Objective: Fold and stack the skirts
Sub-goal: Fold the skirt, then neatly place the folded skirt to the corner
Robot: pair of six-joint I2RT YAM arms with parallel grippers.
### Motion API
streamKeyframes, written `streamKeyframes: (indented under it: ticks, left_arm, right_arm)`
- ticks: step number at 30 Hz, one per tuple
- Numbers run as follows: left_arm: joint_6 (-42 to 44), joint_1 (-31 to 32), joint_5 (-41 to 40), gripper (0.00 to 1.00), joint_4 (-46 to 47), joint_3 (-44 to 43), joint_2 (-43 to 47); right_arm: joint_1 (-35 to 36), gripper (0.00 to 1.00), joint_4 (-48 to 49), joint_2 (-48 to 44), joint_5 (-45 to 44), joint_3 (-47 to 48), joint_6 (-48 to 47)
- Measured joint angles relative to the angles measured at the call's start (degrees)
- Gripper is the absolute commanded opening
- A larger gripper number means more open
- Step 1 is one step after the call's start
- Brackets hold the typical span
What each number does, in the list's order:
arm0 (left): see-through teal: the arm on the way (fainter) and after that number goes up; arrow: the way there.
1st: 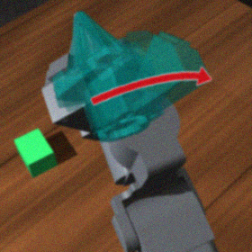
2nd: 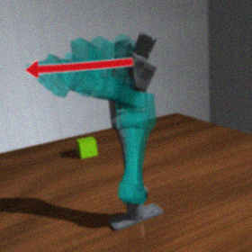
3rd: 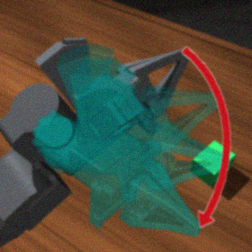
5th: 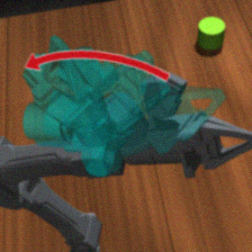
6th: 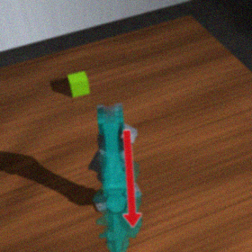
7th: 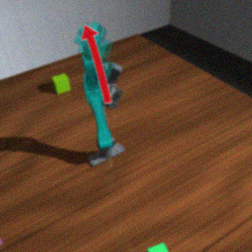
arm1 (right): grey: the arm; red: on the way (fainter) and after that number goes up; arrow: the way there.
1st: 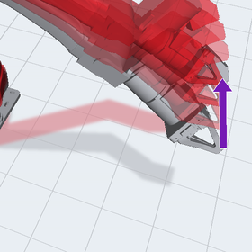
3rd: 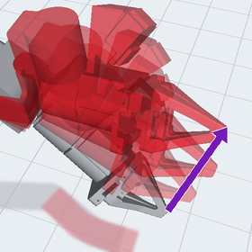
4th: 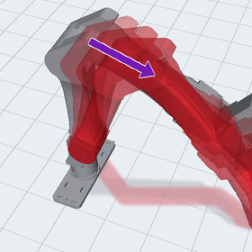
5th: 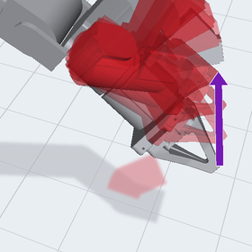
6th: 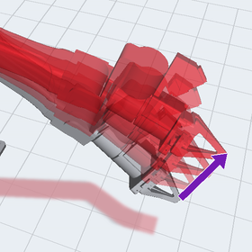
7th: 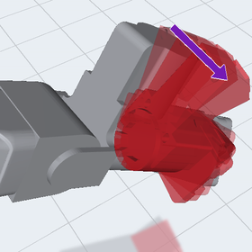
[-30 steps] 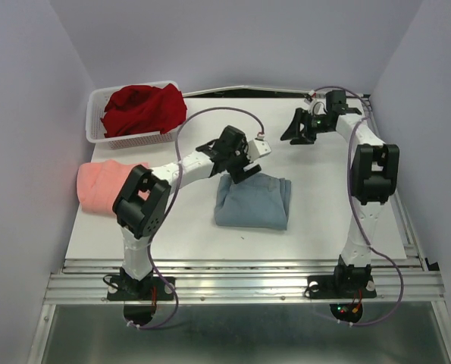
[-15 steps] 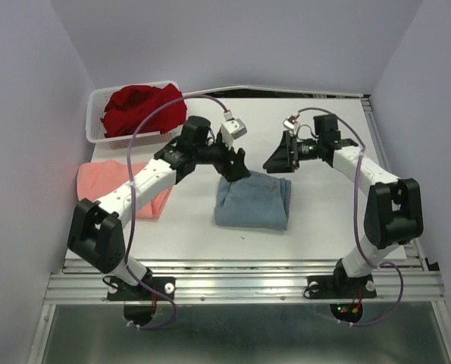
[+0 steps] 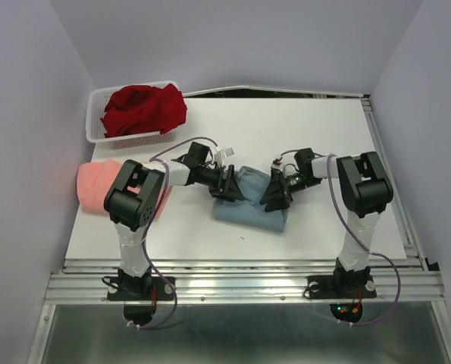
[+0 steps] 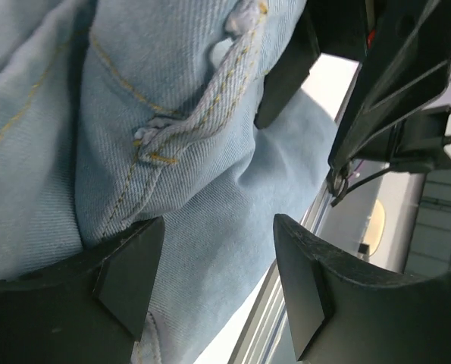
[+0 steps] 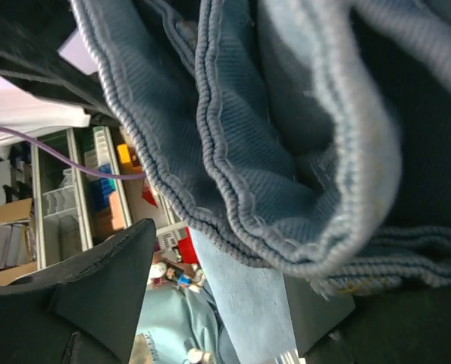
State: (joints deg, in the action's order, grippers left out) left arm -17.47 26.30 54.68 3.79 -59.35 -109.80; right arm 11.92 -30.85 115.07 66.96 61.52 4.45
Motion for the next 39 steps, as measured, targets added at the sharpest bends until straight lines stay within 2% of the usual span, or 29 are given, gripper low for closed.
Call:
streamKeyframes:
  ticks: [4,10,15,17,20,21,22,29,35,38,39]
  left_arm:
    - [-0.28,-1.57,-0.66,0.73,-1.55,-4.31,-2.45]
    - [4.28,-2.03,-9.29,0.78,-3.26,-5.07,0.98]
    - [8.50,-2.40,-20.41,0.86,-7.30,-1.31,14.23]
    - [9.79,-2.43,-24.37,0.86,-8.48,-1.51,19.32]
    - [11.72,-2.56,-28.30,0.88,-10.34,-3.21,21.84]
    - [12.33,-2.62,-29.11,0.96,-10.75,-3.76,21.20]
    - [12.83,-2.67,-29.68,0.98,-11.17,-4.15,20.17]
    - [14.49,-2.75,-29.24,0.99,-13.99,-4.57,7.63]
    - [14.62,-2.82,-24.96,0.99,-12.83,-8.66,2.34]
    - [13.60,-2.89,-22.67,0.92,-11.08,-9.35,0.66]
    - [13.05,-2.91,-21.99,0.85,-10.25,-9.49,0.11]
  right_arm:
    - [-0.22,0.71,-1.70,0.96,-2.40,3.58,-0.66]
    - [-0.22,0.72,-3.74,-1.53,-8.13,9.68,-1.62]
    - [-0.22,0.76,-5.53,-14.27,-13.46,9.40,-1.14]
    - [-0.22,0.77,-4.81,-20.33,-15.56,8.24,-0.24]
    - [-0.22,0.77,-4.46,-25.68,-19.56,5.51,1.44]
    - [-0.22,0.77,-4.44,-26.16,-21.24,4.39,1.95]
    - [-0.22,0.77,-4.39,-25.62,-23.08,3.52,2.56]
    - [-0.22,0.76,-4.39,-16.31,-29.03,0.96,4.22]
    - [-0.22,0.74,-2.93,-12.24,-29.83,0.96,4.59]
    - [-0.22,0.73,-1.90,-11.45,-29.70,0.98,4.59]
    - [-0.22,0.73,-1.60,-11.21,-29.68,0.98,4.55]
